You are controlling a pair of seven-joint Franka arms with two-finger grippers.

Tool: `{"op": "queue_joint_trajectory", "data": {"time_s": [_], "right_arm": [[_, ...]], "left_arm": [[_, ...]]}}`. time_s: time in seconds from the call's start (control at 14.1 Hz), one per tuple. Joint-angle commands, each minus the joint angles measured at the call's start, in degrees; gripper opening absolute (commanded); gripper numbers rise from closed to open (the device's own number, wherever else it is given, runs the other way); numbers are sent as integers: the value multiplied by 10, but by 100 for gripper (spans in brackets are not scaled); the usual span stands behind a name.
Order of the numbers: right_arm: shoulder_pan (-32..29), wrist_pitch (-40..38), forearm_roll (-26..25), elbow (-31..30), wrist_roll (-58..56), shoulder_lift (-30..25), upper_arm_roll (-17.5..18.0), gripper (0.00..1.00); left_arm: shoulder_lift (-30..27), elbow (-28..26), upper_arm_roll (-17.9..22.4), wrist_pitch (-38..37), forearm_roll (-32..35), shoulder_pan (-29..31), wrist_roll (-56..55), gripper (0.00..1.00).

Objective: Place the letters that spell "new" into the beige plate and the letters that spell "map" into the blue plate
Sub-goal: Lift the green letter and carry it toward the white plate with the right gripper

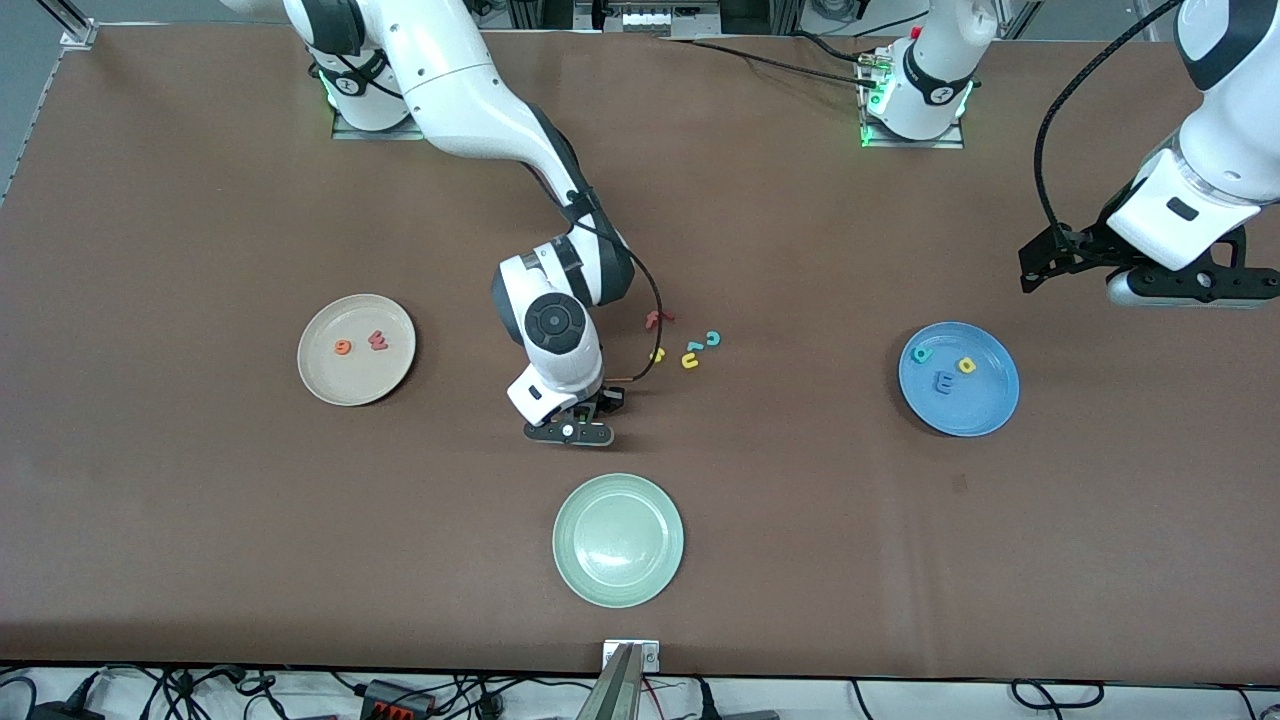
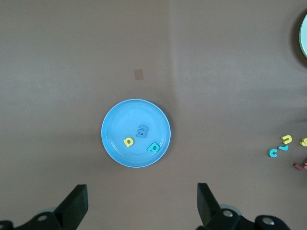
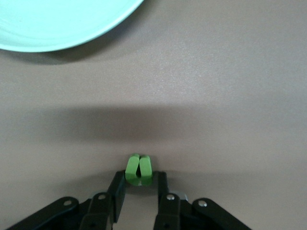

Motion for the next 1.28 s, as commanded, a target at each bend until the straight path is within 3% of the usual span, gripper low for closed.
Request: {"op": "queue_joint_trajectory", "data": {"time_s": [0.0, 0.28, 0.78, 1.21], "right_arm": [[-5, -3, 5, 16, -8, 7, 2, 16], [-5, -11, 8, 16, -8, 0, 1, 13], [-12, -105, 4, 17, -35, -29, -10, 13], [-31, -116, 6, 15, -48, -40, -6, 13]], "left_arm": [[-4, -3, 6, 1, -12, -4, 9, 100], [-5, -3, 5, -1, -12, -4, 10, 100], [-6, -3, 1, -7, -12, -5, 10, 100], [-8, -3, -12, -10, -12, -4, 7, 100]]}}
